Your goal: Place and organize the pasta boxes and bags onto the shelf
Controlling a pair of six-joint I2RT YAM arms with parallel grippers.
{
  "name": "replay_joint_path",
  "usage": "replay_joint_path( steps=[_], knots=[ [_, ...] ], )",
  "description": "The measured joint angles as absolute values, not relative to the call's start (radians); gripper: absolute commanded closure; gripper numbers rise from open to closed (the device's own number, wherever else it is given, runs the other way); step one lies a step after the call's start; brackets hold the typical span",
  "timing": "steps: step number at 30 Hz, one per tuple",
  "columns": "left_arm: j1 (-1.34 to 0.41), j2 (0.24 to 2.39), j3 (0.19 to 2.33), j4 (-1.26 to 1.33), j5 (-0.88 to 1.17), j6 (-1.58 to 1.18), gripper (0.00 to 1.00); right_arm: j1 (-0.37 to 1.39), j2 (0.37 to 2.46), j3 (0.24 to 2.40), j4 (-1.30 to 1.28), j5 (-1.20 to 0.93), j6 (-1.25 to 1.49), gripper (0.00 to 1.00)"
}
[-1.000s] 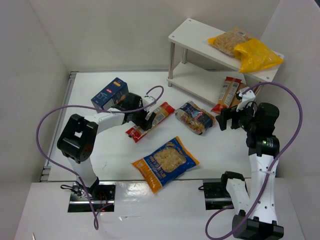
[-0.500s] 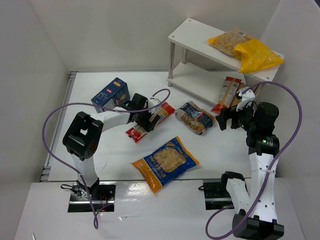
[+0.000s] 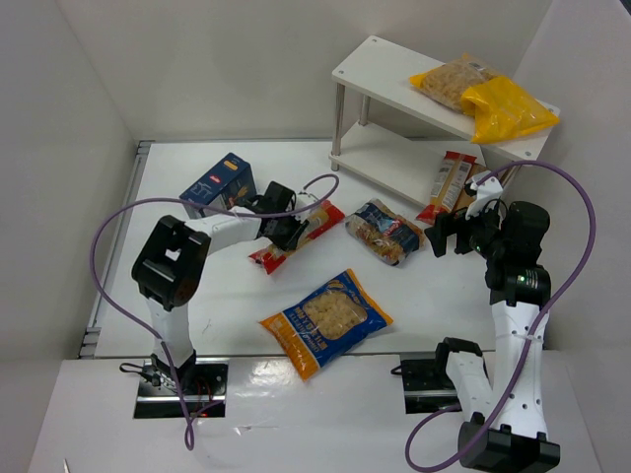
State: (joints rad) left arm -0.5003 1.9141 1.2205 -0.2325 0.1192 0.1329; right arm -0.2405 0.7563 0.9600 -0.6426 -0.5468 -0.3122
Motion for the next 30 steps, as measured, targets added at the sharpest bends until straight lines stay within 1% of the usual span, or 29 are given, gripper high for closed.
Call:
replay_joint_path(
  steps=[1, 6, 12, 22, 30],
  knots=[
    [-0.5, 1.916, 1.232, -0.237, 0.122, 0.134, 1.0, -0.241, 0.756, 0.96, -0.643, -0.547, -0.312, 0.0],
    [-0.498, 1.945, 1.338, -0.267, 0.136, 0.134, 1.0, -0.241, 0.756, 0.96, -0.643, -0.547, -0.312, 0.0],
    [-0.479, 1.966, 1.397, -0.323, 0.191, 0.104, 1.0, -0.249, 0.756, 0.96, -0.643, -0.545, -0.312, 0.0],
    [-0.444, 1.966, 1.391, -0.253, 0.29, 0.014, 1.0, -0.259, 0.761, 0.955, -0.643, -0.542, -0.312, 0.0],
    [-0.441, 1.966, 1.412, -0.247, 0.288, -0.028, 1.0, -0.273, 0.769, 0.955, -0.642, -0.538, -0.311, 0.0]
  ],
)
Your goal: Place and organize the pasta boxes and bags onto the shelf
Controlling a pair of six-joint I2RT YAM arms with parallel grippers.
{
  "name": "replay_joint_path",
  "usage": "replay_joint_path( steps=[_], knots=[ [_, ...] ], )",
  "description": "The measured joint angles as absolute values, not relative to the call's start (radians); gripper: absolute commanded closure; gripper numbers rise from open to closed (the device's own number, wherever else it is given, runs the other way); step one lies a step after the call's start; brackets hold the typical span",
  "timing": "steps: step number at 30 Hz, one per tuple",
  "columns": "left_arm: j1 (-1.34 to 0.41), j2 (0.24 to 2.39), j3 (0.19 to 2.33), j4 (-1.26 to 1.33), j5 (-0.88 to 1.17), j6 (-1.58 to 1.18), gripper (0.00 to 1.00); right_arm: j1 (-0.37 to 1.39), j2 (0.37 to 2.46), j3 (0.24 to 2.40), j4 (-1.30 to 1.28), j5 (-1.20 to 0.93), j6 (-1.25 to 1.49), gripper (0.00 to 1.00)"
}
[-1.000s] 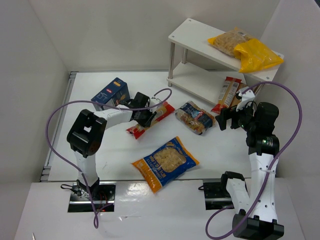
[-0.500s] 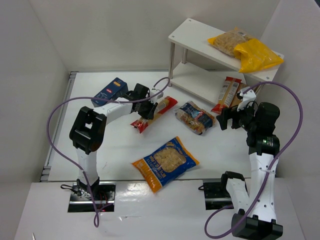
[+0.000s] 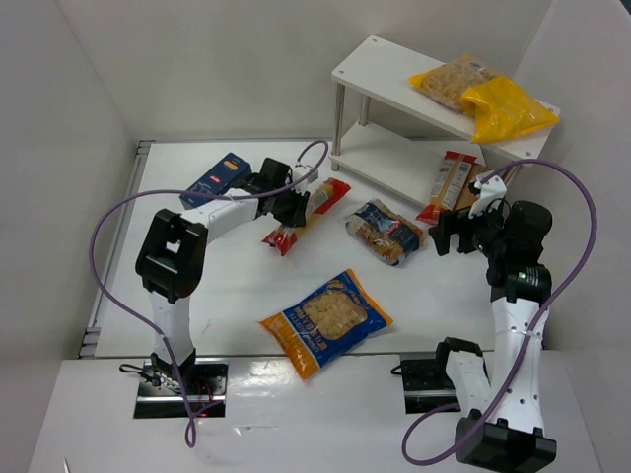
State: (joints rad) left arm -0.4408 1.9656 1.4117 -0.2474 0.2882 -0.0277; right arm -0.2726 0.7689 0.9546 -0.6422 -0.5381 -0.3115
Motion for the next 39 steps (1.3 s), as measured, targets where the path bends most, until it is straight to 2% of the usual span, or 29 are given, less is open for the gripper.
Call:
replay_joint_path(
  steps=[14, 28, 31, 35, 39],
  knots=[
    [-0.579, 2.058, 1.9, -0.363, 0.193, -0.032, 1.0, -0.319, 0.775, 0.955, -0.643, -0.539, -0.312, 0.0],
    [-0.597, 2.436, 2.343, -0.567, 0.107, -0.054, 1.0, -0.345, 0.775, 0.955, -0.643, -0.54, -0.315, 0.0],
    [-0.599, 2.498, 2.468, -0.627, 0.107, -0.064, 1.0, -0.345, 0.775, 0.955, -0.644, -0.54, -0.316, 0.0],
    [-0.608, 2.682, 2.886, -0.768, 0.109, -0.084, 1.0, -0.345, 0.775, 0.955, -0.644, -0.54, -0.317, 0.0],
    [-0.624, 2.725, 3.02, -0.808, 0.105, -0.089, 1.0, -0.346, 0.775, 0.955, -0.645, -0.544, -0.325, 0.0]
  ],
)
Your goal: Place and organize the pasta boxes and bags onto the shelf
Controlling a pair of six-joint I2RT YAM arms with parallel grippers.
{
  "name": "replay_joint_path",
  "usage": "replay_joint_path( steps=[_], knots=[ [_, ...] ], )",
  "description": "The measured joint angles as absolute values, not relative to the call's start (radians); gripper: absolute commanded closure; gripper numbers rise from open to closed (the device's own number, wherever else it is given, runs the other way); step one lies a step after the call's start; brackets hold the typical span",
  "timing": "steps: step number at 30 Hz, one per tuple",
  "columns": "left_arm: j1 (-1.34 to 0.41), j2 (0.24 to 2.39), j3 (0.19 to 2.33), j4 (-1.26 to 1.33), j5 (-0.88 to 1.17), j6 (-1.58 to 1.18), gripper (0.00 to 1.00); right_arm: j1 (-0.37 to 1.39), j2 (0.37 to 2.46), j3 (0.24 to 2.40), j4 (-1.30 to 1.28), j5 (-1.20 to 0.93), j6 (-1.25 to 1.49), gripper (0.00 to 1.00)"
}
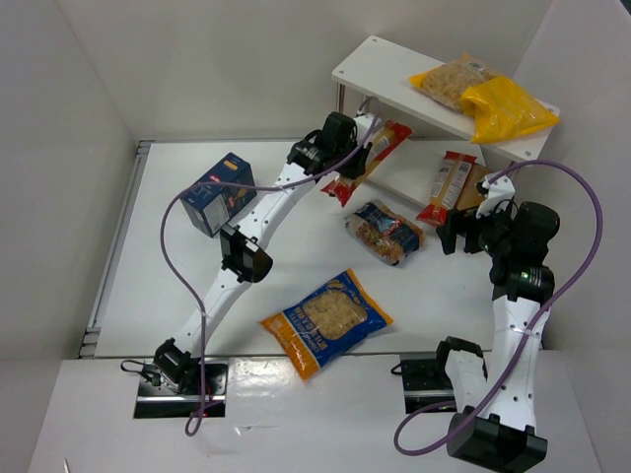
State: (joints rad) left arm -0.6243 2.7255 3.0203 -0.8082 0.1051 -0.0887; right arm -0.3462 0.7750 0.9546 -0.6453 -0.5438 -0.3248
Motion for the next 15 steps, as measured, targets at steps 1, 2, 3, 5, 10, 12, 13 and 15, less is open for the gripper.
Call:
replay_joint_path(
  steps=[1, 2, 3, 5, 10, 12, 13, 15],
  knots=[
    [-0.629, 2.73, 3.041, -0.819, 0.105, -0.088, 1.0, -0.348, 0.775, 0.955, -0.646, -0.546, -0.327, 0.0],
    [-0.635, 2.737, 3.057, -0.827, 0.105, -0.088, 1.0, -0.35, 0.775, 0.955, -0.646, -0.546, -0.327, 0.0],
    [-0.64, 2.744, 3.07, -0.833, 0.105, -0.088, 1.0, -0.353, 0.775, 0.955, -0.647, -0.546, -0.328, 0.0],
    [-0.648, 2.755, 3.078, -0.836, 0.105, -0.087, 1.0, -0.354, 0.775, 0.955, -0.648, -0.55, -0.33, 0.0],
    [-0.667, 2.79, 3.078, -0.839, 0.103, -0.085, 1.0, -0.354, 0.775, 0.955, -0.648, -0.558, -0.331, 0.0],
    [-0.67, 2.798, 3.078, -0.839, 0.097, -0.083, 1.0, -0.354, 0.775, 0.955, -0.649, -0.559, -0.331, 0.0],
    [-0.671, 2.801, 3.078, -0.839, 0.09, -0.083, 1.0, -0.354, 0.775, 0.955, -0.649, -0.559, -0.331, 0.0],
    [-0.672, 2.804, 3.078, -0.837, 0.08, -0.083, 1.0, -0.354, 0.775, 0.955, -0.649, -0.559, -0.331, 0.0]
  ],
)
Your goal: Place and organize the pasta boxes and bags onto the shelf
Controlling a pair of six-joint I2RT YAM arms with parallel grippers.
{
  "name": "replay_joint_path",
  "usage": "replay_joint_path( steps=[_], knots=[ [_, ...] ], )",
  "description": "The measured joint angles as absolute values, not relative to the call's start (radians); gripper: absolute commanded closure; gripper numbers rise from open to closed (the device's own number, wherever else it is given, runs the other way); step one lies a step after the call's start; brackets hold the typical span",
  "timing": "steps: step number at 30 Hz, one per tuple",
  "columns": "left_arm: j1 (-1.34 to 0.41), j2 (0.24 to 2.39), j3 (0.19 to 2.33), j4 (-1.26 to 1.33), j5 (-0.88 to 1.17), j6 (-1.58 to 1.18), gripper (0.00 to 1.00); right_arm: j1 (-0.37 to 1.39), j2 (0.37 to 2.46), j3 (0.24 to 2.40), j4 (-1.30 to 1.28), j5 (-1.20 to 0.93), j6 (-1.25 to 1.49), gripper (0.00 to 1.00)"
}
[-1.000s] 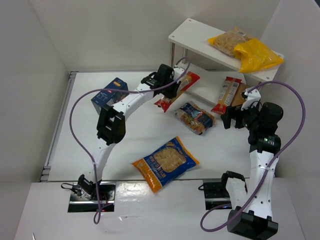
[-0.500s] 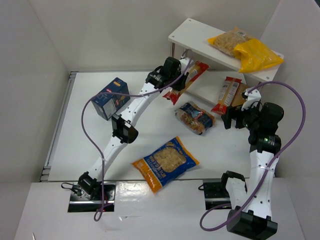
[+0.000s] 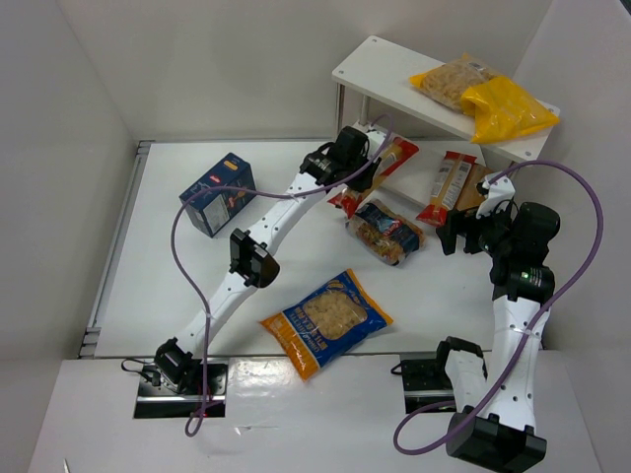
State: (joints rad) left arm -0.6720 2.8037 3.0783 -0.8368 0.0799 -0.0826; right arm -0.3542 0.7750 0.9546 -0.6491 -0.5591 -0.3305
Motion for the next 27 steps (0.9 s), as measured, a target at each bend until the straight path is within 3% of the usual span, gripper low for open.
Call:
replay_joint_path(
  steps=[27],
  knots=[
    [-0.671, 2.889, 3.078, -0.566, 0.013, -0.054, 1.0, -0.354, 0.775, 0.955, -0.675, -0.589, -0.346, 0.0]
  ],
)
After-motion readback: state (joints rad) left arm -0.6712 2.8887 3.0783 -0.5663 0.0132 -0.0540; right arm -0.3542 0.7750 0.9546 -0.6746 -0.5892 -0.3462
